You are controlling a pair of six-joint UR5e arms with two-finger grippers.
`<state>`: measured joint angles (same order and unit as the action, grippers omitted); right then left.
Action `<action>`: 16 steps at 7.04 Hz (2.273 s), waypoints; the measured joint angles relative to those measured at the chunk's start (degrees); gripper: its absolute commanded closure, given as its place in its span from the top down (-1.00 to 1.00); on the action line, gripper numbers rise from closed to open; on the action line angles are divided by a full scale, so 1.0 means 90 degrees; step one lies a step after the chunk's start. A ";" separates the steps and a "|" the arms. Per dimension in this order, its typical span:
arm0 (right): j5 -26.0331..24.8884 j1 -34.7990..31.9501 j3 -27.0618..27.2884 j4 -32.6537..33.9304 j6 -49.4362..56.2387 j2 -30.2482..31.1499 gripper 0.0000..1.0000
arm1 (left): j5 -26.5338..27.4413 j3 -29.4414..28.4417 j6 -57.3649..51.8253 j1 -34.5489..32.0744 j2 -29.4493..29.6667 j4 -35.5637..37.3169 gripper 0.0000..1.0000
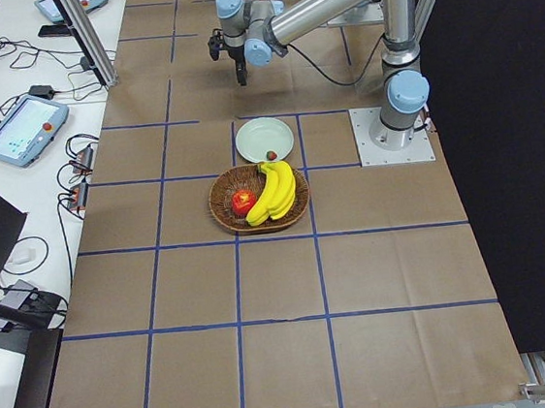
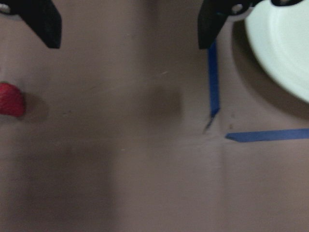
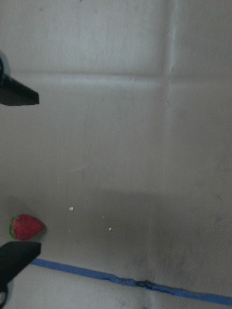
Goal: Collect all strawberries into plate
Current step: 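Reach the left gripper to the center strawberry while the right moves to the last one, then grasp the center strawberry with the left while the right grasps the last strawberry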
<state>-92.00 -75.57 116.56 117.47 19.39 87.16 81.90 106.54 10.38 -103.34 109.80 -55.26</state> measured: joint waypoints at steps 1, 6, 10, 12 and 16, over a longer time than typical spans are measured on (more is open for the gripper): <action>0.0000 0.0586 0.0357 0.0330 0.0665 0.0069 1.00 | -0.0016 -0.0208 0.0272 -0.0286 0.0321 0.0075 0.90; 0.0001 0.1204 0.1662 0.1844 0.1351 -0.0333 0.95 | -0.0047 -0.0443 0.0586 -0.0576 0.1043 0.0489 0.31; -0.0112 0.1209 0.1688 0.1974 0.1311 -0.0575 0.24 | -0.0028 -0.0441 0.0595 -0.0598 0.1045 0.0572 -1.00; -0.0248 0.1208 0.1691 0.1934 0.1294 -0.0633 -0.71 | 0.0113 -0.0387 0.0312 -0.0488 0.0800 0.0534 -1.00; -0.0400 0.1208 0.1613 0.1776 0.1248 -0.0507 -0.96 | 0.1258 0.0968 -0.2330 0.1309 -0.0826 0.0112 -0.98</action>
<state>-95.60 -64.69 131.08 133.46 30.62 82.59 93.23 115.25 -10.59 -91.56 102.36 -54.25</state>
